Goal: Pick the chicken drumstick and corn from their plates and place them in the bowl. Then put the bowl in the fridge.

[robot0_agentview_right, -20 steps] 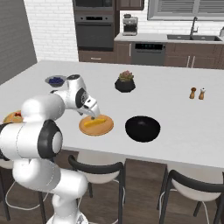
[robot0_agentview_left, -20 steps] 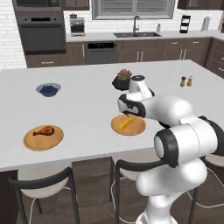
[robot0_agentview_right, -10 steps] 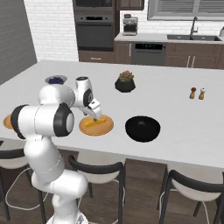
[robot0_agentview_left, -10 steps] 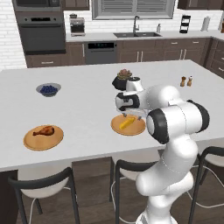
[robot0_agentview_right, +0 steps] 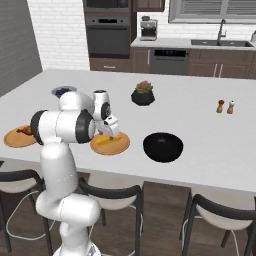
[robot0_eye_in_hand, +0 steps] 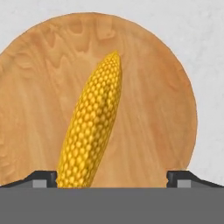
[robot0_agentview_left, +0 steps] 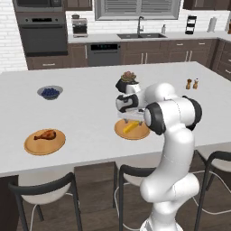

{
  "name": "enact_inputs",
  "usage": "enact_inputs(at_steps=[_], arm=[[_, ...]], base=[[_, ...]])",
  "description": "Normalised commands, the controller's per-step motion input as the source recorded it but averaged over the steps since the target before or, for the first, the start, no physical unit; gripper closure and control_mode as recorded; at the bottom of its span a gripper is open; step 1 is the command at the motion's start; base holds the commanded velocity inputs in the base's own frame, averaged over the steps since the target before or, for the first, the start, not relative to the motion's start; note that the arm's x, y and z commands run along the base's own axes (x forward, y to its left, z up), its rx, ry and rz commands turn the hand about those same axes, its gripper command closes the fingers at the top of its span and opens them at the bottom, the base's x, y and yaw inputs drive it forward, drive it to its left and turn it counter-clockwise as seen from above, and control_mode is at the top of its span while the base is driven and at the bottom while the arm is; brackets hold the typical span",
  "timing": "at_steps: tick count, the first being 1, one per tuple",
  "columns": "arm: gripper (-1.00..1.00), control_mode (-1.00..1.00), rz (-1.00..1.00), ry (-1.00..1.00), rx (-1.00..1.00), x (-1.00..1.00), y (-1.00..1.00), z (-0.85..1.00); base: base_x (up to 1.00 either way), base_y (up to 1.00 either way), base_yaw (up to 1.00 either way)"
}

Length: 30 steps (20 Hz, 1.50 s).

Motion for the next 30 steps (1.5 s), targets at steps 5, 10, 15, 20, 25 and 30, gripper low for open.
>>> enact_inputs(at_steps=[5, 10, 15, 20, 25, 30], arm=[[-1.00, -1.00, 0.00, 0.01, 0.04, 0.14, 0.00, -0.41], [-1.00, -1.00, 0.00, 0.00, 0.05, 0.25, 0.04, -0.38], [-1.00, -1.00, 0.00, 0.00, 0.05, 0.29, 0.07, -0.27], [-1.00, -1.00, 0.00, 0.00, 0.01, 0.06, 0.04, -0.31], [1.00, -1.00, -0.01, 0.00, 0.00, -0.09, 0.03, -0.25], [1.00, -1.00, -0.02, 0.00, 0.01, -0.12, -0.16, -0.05]], base=[[0.00, 0.00, 0.00], [0.00, 0.00, 0.00], [0.00, 0.00, 0.00], [0.00, 0.00, 0.00], [0.00, 0.00, 0.00], [0.00, 0.00, 0.00]])
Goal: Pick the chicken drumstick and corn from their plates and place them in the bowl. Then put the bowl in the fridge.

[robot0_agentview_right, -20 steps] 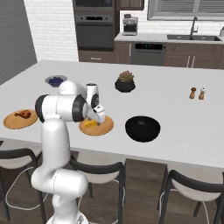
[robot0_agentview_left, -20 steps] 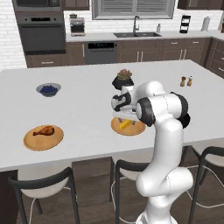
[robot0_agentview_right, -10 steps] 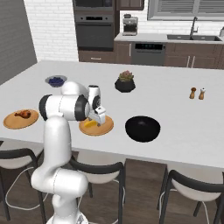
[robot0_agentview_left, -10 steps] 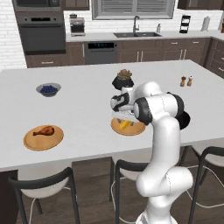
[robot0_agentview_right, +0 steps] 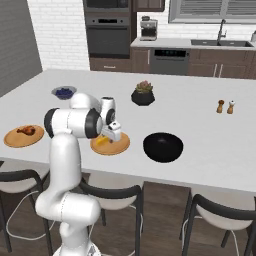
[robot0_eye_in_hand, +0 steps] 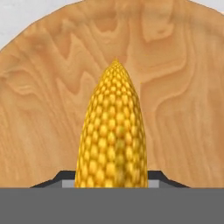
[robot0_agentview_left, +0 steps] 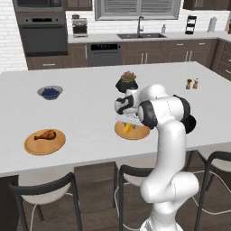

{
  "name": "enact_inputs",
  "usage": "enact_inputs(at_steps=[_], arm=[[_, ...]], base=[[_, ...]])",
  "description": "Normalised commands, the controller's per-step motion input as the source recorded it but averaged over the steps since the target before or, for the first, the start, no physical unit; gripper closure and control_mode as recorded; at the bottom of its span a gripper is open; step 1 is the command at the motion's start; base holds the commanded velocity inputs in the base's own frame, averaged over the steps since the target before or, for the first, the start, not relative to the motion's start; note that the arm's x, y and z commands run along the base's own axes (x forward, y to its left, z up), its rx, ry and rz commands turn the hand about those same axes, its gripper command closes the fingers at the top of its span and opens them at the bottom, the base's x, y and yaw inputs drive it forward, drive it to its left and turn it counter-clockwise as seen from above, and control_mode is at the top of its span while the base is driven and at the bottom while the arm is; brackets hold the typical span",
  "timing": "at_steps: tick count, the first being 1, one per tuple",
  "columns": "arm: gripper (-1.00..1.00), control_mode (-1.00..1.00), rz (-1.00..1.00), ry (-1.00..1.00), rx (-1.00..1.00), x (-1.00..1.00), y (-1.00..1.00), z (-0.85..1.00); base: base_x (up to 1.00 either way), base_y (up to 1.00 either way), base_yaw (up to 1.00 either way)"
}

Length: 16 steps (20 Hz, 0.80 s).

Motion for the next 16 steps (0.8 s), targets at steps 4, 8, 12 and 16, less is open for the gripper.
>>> enact_inputs(at_steps=[4, 8, 12, 16], arm=[[1.00, -1.00, -0.04, -0.05, 0.13, -0.59, -0.32, 0.71], [1.00, -1.00, -0.04, 0.00, 0.11, -0.52, -0.49, 1.00], [1.00, -1.00, 0.00, 0.00, 0.12, -0.42, -0.89, 0.96], [1.00, -1.00, 0.00, 0.13, 0.04, -0.09, -1.00, 0.35]], base=[[0.00, 0.00, 0.00], [0.00, 0.00, 0.00], [0.00, 0.00, 0.00], [0.00, 0.00, 0.00]])
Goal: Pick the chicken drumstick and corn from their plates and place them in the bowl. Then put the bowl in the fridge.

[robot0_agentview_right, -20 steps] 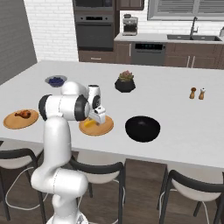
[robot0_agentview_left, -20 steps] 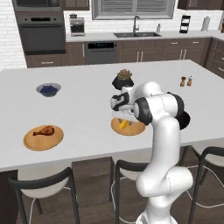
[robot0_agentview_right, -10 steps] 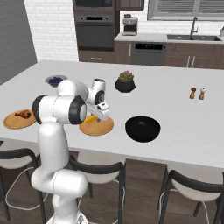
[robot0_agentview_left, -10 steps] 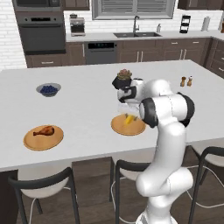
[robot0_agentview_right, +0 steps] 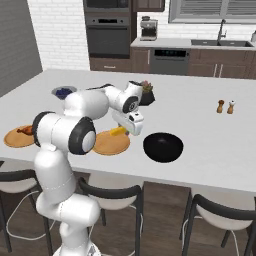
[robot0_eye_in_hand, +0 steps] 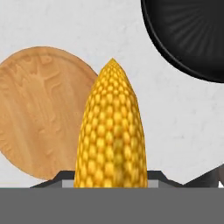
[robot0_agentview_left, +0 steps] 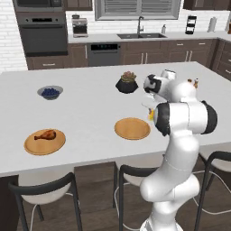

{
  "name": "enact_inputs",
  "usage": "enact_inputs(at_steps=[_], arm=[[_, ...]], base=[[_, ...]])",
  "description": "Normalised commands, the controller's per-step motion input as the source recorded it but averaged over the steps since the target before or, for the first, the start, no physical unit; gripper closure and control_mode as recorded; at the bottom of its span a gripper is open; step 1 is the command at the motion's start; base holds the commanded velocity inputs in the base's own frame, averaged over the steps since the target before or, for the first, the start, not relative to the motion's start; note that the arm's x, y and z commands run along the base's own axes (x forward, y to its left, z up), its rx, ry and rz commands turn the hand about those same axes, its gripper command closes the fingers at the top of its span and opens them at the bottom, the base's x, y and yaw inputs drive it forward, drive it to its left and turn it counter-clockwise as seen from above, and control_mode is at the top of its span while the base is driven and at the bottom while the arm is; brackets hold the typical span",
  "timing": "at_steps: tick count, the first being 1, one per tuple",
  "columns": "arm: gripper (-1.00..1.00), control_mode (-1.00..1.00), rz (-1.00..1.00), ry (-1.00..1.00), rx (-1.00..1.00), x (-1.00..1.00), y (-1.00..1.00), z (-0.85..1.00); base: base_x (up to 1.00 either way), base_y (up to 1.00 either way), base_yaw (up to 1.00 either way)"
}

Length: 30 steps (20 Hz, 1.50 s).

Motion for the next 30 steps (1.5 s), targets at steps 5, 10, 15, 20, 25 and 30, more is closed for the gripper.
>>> enact_inputs(at_steps=[5, 10, 15, 20, 25, 30], arm=[[1.00, -1.00, -0.03, 0.26, -0.01, 0.09, -1.00, 0.02], [1.00, -1.00, -0.01, 0.19, -0.05, 0.18, -0.97, -0.03], [1.00, -1.00, 0.00, 0.13, -0.07, 0.27, -0.69, -0.16], [1.00, -1.00, 0.00, 0.09, -0.07, 0.21, -0.16, -0.52], [1.00, -1.00, 0.00, 0.12, 0.00, 0.07, 0.00, -0.44], [1.00, -1.00, 0.00, 0.07, 0.00, -0.01, 0.00, -0.35]], base=[[0.00, 0.00, 0.00], [0.00, 0.00, 0.00], [0.00, 0.00, 0.00], [0.00, 0.00, 0.00], [0.00, 0.00, 0.00], [0.00, 0.00, 0.00]])
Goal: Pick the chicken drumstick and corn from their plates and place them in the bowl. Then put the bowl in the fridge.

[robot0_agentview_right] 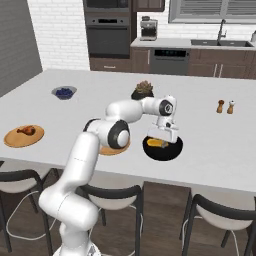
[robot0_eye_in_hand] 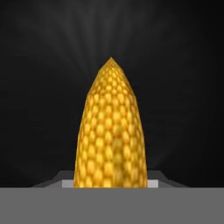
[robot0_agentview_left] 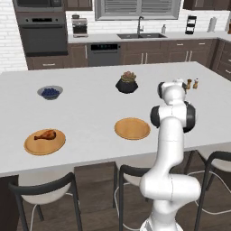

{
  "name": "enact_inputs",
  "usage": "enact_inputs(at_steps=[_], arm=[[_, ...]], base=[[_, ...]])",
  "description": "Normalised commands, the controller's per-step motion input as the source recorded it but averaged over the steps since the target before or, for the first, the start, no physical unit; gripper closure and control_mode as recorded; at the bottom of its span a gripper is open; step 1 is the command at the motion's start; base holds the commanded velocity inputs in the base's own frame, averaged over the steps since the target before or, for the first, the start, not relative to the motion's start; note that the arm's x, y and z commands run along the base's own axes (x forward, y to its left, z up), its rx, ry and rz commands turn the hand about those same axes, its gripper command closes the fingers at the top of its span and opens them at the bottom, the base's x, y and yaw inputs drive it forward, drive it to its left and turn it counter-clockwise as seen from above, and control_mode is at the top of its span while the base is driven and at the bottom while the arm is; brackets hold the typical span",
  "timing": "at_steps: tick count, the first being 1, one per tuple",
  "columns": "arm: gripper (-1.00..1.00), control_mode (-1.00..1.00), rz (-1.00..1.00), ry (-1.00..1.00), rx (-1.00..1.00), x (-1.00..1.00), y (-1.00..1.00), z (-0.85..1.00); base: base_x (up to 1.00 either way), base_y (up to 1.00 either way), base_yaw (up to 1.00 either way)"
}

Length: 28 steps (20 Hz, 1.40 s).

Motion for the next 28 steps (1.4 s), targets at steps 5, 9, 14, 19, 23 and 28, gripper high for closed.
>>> enact_inputs(at_steps=[5, 9, 14, 19, 23, 28], arm=[[-1.00, -1.00, 0.00, 0.04, 0.00, 0.00, 0.00, -0.16], [-1.00, -1.00, 0.00, 0.00, 0.00, -0.18, 0.00, 0.06], [-1.00, -1.00, 0.00, 0.00, 0.00, -0.45, 0.00, 0.26], [-1.00, -1.00, 0.00, -0.07, 0.00, -0.54, 0.48, 0.82], [-1.00, -1.00, 0.00, -0.15, -0.06, -0.88, 0.66, 0.66], [-1.00, -1.00, 0.00, -0.11, -0.12, -0.97, 0.86, 0.15]], base=[[0.00, 0.00, 0.00], [0.00, 0.00, 0.00], [0.00, 0.00, 0.00], [0.00, 0.00, 0.00], [0.00, 0.00, 0.00], [0.00, 0.00, 0.00]])
